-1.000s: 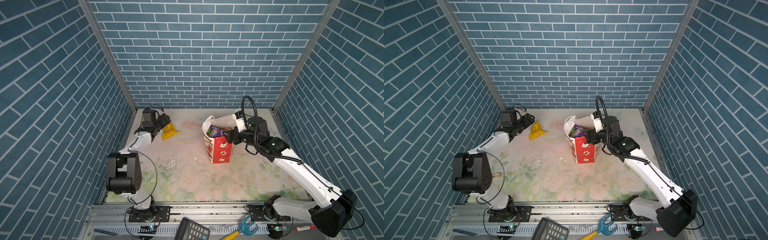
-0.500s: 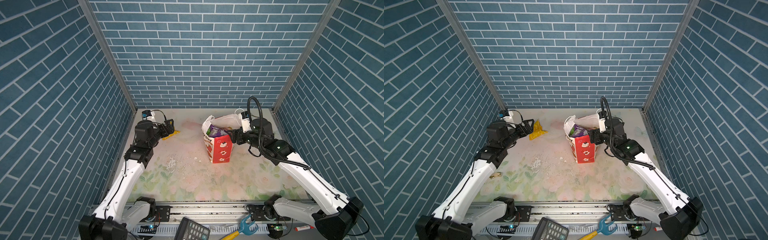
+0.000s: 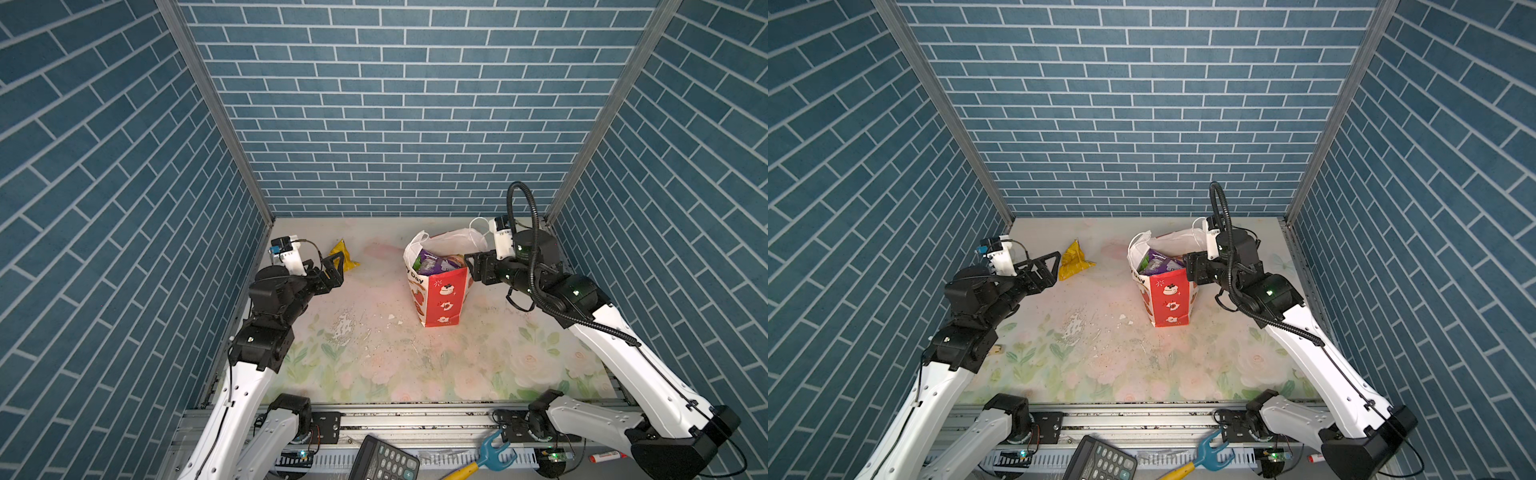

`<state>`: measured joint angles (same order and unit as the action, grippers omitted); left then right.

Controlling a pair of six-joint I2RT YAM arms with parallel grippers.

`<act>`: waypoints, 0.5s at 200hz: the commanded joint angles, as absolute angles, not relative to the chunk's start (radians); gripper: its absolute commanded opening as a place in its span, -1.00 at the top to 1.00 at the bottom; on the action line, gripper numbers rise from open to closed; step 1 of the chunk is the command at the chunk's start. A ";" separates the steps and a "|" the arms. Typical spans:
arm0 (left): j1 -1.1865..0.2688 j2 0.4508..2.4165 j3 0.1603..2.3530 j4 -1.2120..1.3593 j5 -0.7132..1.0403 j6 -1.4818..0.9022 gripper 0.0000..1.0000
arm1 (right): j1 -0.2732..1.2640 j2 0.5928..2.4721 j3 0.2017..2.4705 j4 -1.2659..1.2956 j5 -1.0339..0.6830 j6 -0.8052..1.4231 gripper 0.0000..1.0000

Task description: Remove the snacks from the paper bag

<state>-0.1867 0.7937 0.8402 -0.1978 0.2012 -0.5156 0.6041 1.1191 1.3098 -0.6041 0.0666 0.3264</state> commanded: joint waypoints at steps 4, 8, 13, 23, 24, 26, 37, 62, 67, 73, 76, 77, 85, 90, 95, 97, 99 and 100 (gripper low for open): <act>-0.195 0.823 0.835 -0.165 0.264 -0.498 -0.99 | 0.606 1.174 1.423 -0.738 0.028 0.362 -0.46; -0.195 0.826 0.834 -0.161 0.270 -0.494 -0.99 | 0.606 1.191 1.447 -0.760 0.022 0.359 -0.43; -0.194 0.829 0.833 -0.155 0.276 -0.491 -0.99 | 0.606 1.213 1.480 -0.788 0.014 0.351 -0.40; -0.195 0.829 0.823 -0.145 0.280 -0.491 -0.99 | 0.606 1.263 1.551 -0.851 -0.001 0.335 -0.37; -0.195 0.829 0.821 -0.142 0.281 -0.492 -0.99 | 0.607 1.269 1.558 -0.858 -0.002 0.333 -0.36; -0.194 0.828 0.818 -0.137 0.281 -0.493 -0.99 | 0.607 1.280 1.570 -0.872 -0.003 0.331 -0.36; -0.195 0.821 0.795 -0.112 0.284 -0.495 -0.99 | 0.606 1.340 1.651 -0.941 -0.010 0.312 -0.28; -0.195 0.802 0.718 -0.012 0.290 -0.520 -0.99 | 0.607 1.463 1.788 -1.029 -0.041 0.297 -0.12; -0.196 0.802 0.707 0.004 0.294 -0.523 -0.99 | 0.607 1.485 1.807 -1.040 -0.048 0.298 -0.07; -0.196 0.803 0.702 0.016 0.299 -0.526 -0.99 | 0.607 1.510 1.830 -1.051 -0.053 0.301 -0.01; -0.195 0.804 0.701 0.022 0.303 -0.527 -0.99 | 0.607 1.523 1.840 -1.054 -0.057 0.303 0.01; -0.196 0.804 0.701 0.022 0.304 -0.527 -0.99 | 0.608 1.527 1.843 -1.056 -0.059 0.303 0.02; -0.196 0.809 0.701 0.024 0.313 -0.525 -0.99 | 0.609 1.552 1.860 -1.060 -0.071 0.305 0.06; -0.195 0.814 0.701 0.028 0.319 -0.526 -0.99 | 0.610 1.568 1.866 -1.059 -0.078 0.305 0.07; -0.196 0.818 0.702 0.031 0.325 -0.529 -0.99 | 0.611 1.583 1.873 -1.056 -0.081 0.308 0.07; -0.196 0.820 0.702 0.034 0.328 -0.530 -0.99 | 0.611 1.590 1.877 -1.056 -0.081 0.308 0.07; -0.195 0.820 0.702 0.038 0.331 -0.533 -0.99 | 0.611 1.597 1.879 -1.055 -0.081 0.309 0.08; -0.195 0.821 0.702 0.040 0.333 -0.534 -0.99 | 0.612 1.599 1.881 -1.055 -0.081 0.310 0.08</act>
<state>-0.1905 0.8154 0.7029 -0.0502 0.2897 -0.5228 0.6044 1.5387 1.8336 -0.9684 -0.0372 0.3138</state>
